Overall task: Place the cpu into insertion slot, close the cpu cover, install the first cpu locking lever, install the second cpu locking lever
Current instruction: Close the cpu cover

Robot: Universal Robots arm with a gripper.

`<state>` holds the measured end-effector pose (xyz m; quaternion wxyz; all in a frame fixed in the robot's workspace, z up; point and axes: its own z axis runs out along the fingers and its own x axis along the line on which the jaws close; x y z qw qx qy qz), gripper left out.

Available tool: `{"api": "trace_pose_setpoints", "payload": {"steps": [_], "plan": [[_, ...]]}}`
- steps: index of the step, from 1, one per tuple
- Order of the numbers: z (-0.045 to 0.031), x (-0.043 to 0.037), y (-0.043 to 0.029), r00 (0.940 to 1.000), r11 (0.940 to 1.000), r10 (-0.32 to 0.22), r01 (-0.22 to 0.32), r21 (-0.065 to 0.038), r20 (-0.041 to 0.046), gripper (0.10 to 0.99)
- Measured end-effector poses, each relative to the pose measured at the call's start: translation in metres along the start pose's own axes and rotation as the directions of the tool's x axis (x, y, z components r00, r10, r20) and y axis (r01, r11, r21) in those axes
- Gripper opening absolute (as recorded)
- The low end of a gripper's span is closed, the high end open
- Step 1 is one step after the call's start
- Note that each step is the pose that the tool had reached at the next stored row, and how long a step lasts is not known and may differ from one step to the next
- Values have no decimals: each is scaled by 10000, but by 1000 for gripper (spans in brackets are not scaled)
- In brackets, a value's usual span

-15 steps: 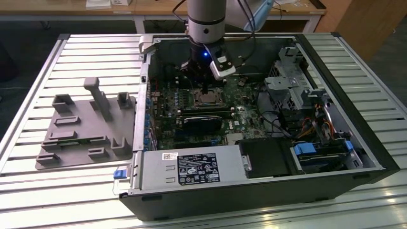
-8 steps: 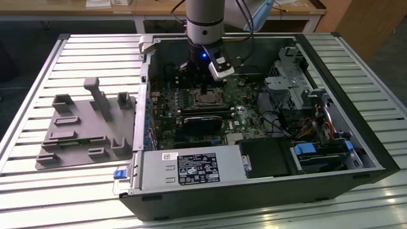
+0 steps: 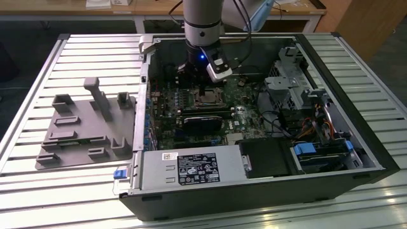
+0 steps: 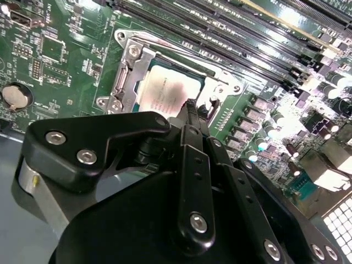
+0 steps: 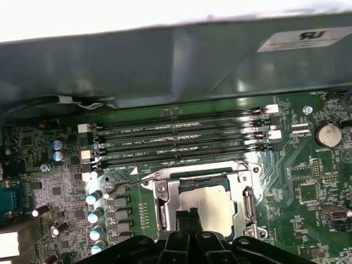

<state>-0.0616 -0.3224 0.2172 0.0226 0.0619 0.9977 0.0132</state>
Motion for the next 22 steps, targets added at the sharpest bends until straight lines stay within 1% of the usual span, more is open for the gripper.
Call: {"api": "trace_pose_setpoints", "payload": {"steps": [7,16,22], "plan": [[30,25,-4,9998,9998,-176,176,-17,2,106],[70,61,-8,9994,9994,-340,340,-73,0,106],[77,68,-9,9994,9994,-343,343,-86,-1,106]]}}
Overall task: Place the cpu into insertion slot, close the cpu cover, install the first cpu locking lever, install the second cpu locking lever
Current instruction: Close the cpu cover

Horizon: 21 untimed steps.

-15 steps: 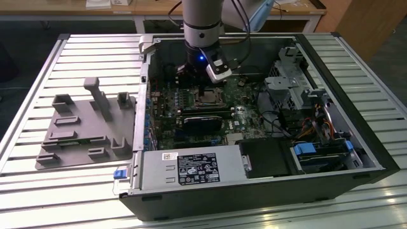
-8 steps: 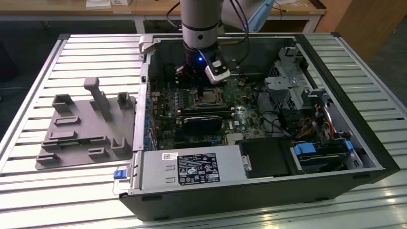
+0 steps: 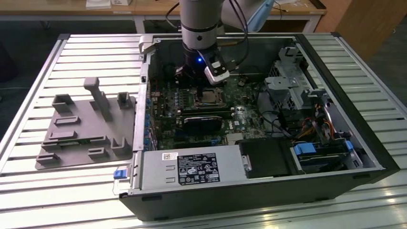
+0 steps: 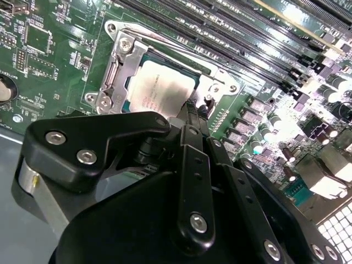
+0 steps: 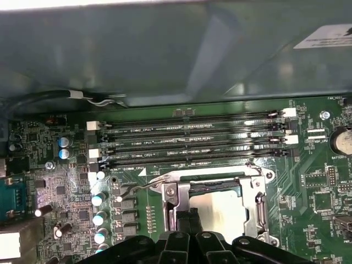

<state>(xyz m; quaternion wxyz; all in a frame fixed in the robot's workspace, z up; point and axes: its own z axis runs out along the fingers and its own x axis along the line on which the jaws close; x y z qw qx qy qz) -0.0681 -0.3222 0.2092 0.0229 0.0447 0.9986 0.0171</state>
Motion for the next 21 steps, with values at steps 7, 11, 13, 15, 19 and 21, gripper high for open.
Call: {"api": "trace_pose_setpoints", "payload": {"steps": [7,11,13,15,19,21], "plan": [[35,28,-4,10000,10000,-5,5,-22,0,106],[62,33,-5,10000,10000,-9,9,-25,0,106],[69,34,-6,10000,10000,-9,9,-24,-1,106],[69,34,-6,10000,10000,-8,8,-25,-2,106],[79,34,-5,10000,10000,-8,8,-33,1,106],[84,35,-6,10000,10000,-8,8,-29,-1,106]]}}
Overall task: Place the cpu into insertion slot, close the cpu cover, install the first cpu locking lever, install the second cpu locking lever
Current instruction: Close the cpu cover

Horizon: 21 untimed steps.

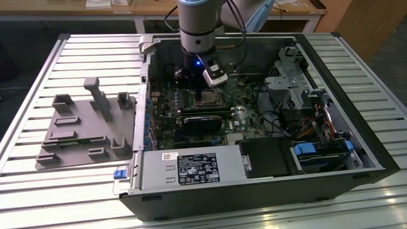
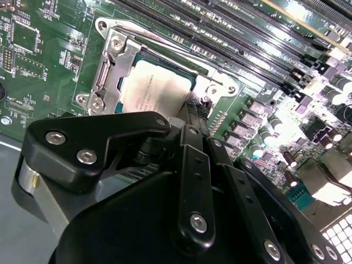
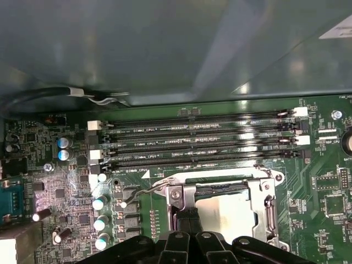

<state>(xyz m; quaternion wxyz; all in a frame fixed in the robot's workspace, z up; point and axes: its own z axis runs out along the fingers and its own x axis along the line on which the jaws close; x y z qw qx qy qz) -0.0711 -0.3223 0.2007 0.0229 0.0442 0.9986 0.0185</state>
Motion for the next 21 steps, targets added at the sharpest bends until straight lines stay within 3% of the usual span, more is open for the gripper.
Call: {"api": "trace_pose_setpoints", "payload": {"steps": [16,21], "plan": [[5,-12,2,10000,10000,0,0,-2,1,106],[-25,-13,2,10000,10000,0,0,-4,0,106]]}}
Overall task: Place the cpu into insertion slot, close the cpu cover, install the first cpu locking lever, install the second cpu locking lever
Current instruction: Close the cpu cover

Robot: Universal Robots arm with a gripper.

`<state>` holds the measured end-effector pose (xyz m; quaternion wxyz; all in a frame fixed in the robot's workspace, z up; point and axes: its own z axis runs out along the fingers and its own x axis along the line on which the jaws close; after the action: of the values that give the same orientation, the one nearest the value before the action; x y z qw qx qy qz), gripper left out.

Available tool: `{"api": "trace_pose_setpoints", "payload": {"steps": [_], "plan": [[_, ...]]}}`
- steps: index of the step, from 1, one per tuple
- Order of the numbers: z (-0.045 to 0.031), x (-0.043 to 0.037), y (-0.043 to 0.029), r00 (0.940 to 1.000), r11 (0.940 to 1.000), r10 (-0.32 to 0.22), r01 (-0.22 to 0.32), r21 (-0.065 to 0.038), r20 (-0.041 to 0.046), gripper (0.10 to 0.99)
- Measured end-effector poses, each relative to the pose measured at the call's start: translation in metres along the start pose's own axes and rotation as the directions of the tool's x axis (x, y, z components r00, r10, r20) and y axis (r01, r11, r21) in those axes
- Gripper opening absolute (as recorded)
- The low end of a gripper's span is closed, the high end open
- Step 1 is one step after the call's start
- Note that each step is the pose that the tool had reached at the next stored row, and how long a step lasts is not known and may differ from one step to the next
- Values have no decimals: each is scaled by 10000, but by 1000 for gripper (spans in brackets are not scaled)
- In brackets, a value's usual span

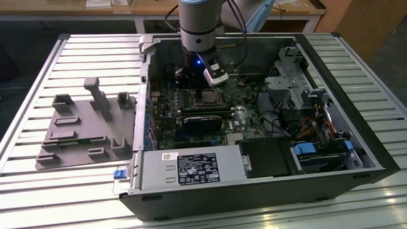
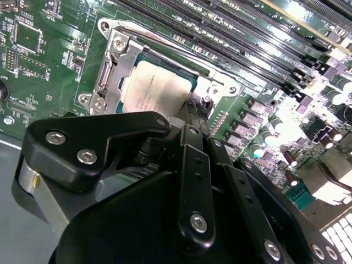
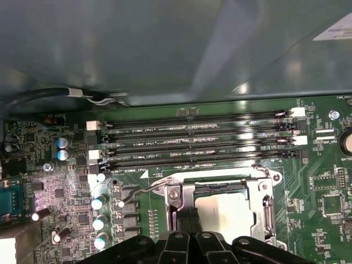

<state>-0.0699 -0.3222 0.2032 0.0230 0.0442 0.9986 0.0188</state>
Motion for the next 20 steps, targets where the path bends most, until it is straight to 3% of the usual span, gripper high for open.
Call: {"api": "trace_pose_setpoints", "payload": {"steps": [7,12,20], "plan": [[-58,-3,3,10000,10000,0,0,-2,1,106],[-26,15,-1,10000,10000,-17,17,-46,92,106],[18,39,-4,9999,9999,-62,64,-100,161,106]]}}
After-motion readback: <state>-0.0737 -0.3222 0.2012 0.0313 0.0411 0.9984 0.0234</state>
